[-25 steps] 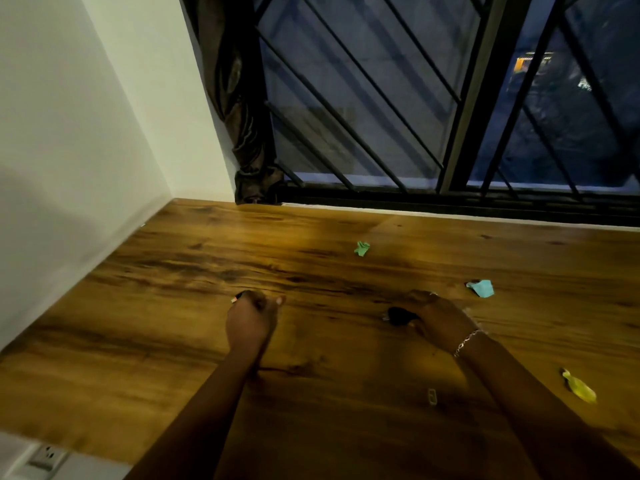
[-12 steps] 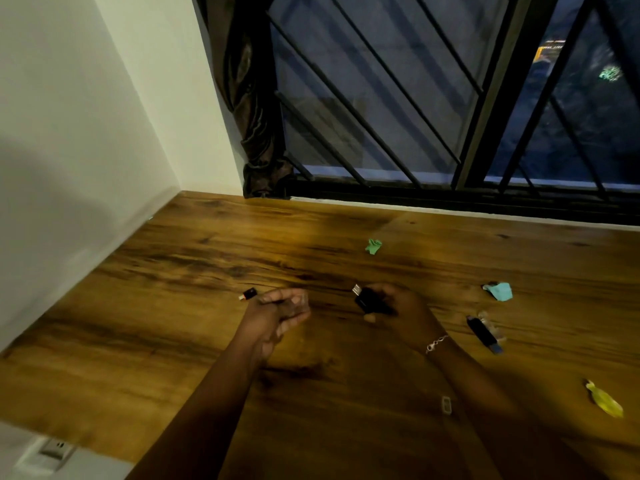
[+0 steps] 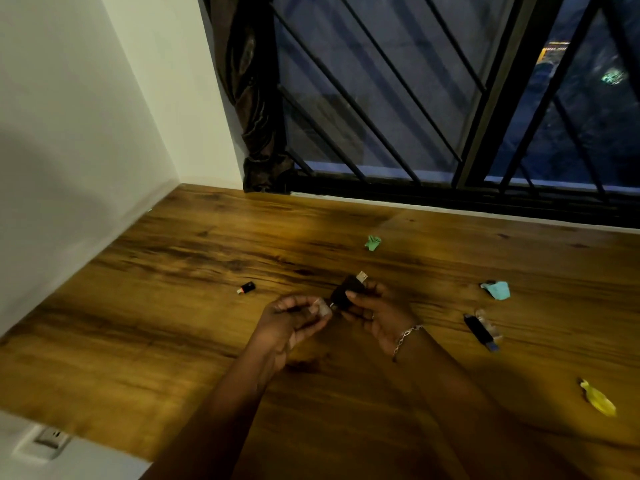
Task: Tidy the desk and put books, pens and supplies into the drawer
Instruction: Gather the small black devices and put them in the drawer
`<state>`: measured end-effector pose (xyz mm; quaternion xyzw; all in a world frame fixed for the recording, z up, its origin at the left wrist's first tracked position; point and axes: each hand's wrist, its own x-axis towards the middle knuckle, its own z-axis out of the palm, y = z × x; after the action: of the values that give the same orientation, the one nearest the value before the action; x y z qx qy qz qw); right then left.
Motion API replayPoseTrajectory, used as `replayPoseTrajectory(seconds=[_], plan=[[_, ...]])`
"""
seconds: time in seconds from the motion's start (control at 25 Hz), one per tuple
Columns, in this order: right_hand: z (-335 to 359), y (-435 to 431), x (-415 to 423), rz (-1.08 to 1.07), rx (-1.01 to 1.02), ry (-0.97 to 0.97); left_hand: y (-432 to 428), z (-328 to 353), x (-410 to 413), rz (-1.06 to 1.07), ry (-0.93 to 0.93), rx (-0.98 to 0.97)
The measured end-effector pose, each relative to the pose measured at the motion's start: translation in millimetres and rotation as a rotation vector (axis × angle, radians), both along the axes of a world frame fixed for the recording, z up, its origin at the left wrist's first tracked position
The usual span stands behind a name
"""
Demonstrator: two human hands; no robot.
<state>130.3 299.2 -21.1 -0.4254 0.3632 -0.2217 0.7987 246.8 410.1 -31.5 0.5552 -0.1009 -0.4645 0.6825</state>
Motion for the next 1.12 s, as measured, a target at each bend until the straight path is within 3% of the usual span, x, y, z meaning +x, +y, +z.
replayPoseTrajectory(seconds=[0.84,1.12], plan=[[-2,2,0,0.038,-0.258,0.120,-6,-3,-22,0.141,0.033,-0.032],[-5,2,-9,0.050,-0.207,0.100,-5,-7,-29,0.152,0.017,-0.076]])
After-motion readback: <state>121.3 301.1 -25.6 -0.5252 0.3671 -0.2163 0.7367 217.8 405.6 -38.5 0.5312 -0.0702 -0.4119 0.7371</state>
